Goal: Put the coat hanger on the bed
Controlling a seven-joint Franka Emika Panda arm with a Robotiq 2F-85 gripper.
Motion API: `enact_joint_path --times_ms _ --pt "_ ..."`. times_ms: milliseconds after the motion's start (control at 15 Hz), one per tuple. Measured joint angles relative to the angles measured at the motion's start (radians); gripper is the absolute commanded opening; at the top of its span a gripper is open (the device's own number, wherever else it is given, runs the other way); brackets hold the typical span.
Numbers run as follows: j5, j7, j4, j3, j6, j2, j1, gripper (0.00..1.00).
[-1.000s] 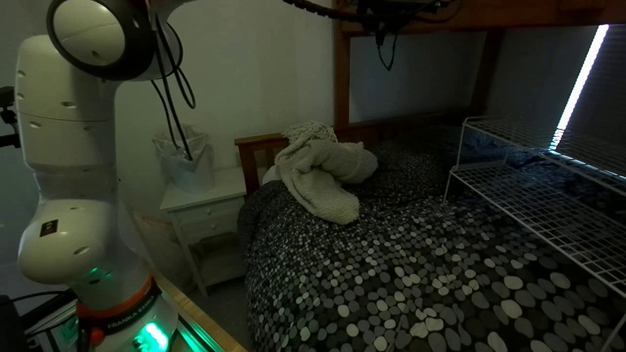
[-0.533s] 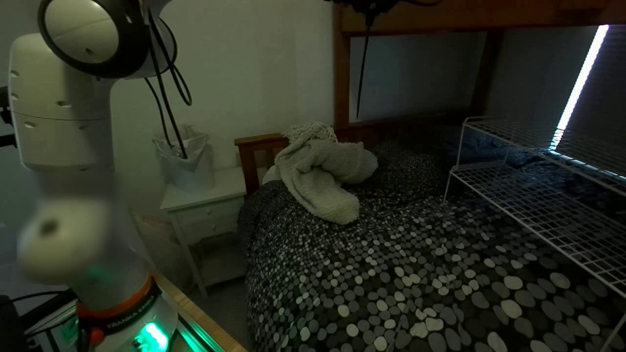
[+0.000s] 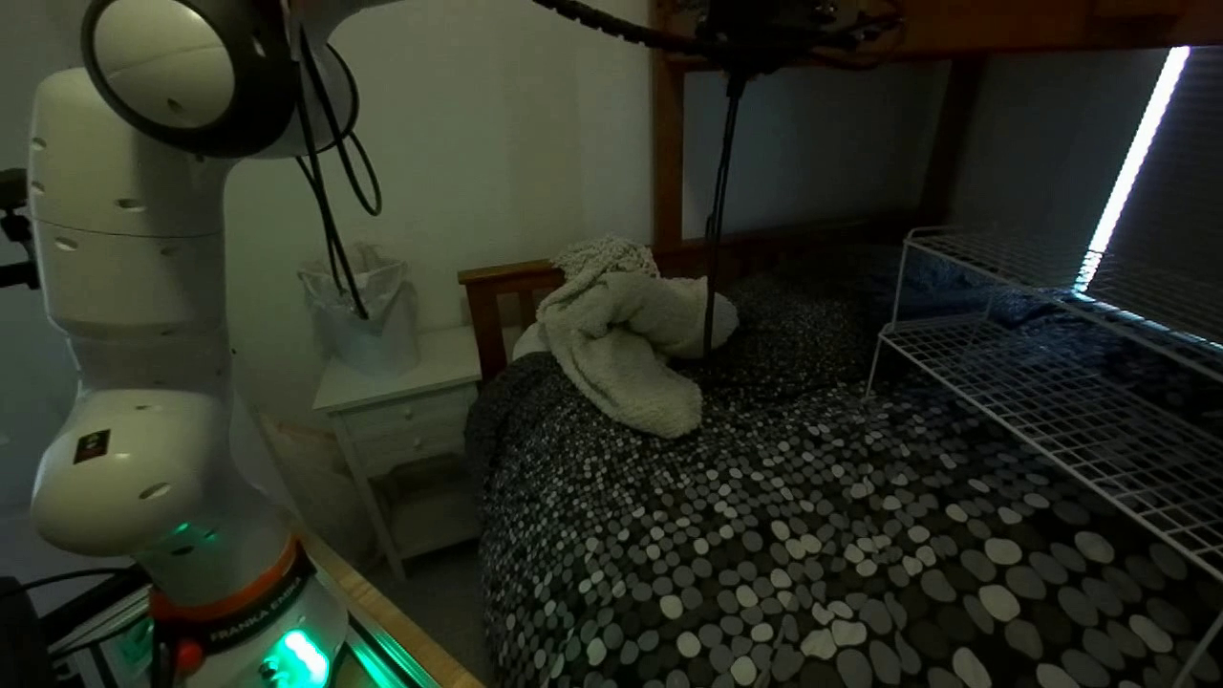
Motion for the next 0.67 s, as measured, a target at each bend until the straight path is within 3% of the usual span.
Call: enact_joint_path --times_ms 533,667 --pt "-0.204 0.056 -0.007 -0.077 0.084 0.045 -0.002 0.02" --pt "-0.222 0.06 -0.008 -0.087 0.106 0.056 -0.003 0.08"
